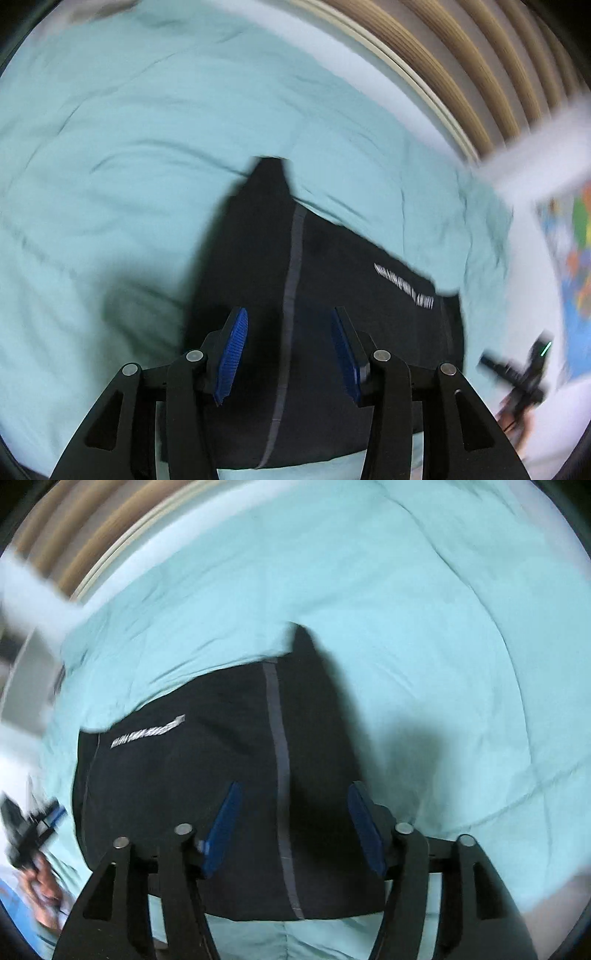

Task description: Fold large clothes

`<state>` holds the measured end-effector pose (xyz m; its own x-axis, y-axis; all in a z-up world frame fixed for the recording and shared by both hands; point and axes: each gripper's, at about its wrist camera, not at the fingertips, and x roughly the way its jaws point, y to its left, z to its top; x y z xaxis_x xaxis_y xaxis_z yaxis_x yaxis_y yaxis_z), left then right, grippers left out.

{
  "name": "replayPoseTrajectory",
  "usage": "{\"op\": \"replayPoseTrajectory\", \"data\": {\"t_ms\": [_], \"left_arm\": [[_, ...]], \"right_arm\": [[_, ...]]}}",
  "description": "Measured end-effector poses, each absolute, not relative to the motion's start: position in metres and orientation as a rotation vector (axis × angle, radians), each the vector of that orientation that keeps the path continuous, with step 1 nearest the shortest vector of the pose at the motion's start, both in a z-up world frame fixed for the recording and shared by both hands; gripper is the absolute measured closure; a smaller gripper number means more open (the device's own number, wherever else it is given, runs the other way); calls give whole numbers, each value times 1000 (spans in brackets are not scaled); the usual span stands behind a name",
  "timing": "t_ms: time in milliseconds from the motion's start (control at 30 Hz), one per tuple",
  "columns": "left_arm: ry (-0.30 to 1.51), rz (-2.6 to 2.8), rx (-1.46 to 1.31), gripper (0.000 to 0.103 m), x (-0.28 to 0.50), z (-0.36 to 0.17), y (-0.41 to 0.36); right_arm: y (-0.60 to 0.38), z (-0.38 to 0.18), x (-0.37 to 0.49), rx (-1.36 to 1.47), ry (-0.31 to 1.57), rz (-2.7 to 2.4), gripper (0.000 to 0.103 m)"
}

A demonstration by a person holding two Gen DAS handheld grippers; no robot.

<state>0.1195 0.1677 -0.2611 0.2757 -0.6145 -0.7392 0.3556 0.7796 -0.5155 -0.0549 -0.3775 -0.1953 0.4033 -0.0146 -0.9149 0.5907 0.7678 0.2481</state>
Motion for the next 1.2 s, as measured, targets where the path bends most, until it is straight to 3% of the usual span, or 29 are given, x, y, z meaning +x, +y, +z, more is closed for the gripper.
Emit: {"op": "replayPoseTrajectory", "data": {"t_ms": [133,200,300,433,567,733,933,1200], "left_arm": [[1162,-631,8,54,94,-294,124],[1180,-585,90,54,94,-315,109],[1213,-583,70,52,101,-327,112],[1242,-592,35,52,110,-325,120],[1224,-597,55,52,106,-312,126],[1124,-621,111,52,83,-267,127],[898,-477,271,52,48,-175,119],[802,-474,124,45,18,-83,113]], "right_arm": [[-322,-212,-26,431,1178,-395,32],[-311,-246,-22,382,1269,-430,33],[-302,-292,-2,427,1359,-450,33],[-306,-299,0,443,1367,-478,33],[-311,-280,-2,491,1402,-480,33],[-288,-211,-7,456,1324,-410,33],[-257,-150,-4,511,1310,-362,32],[-213,-75,18,499,1111,-394,32]]}}
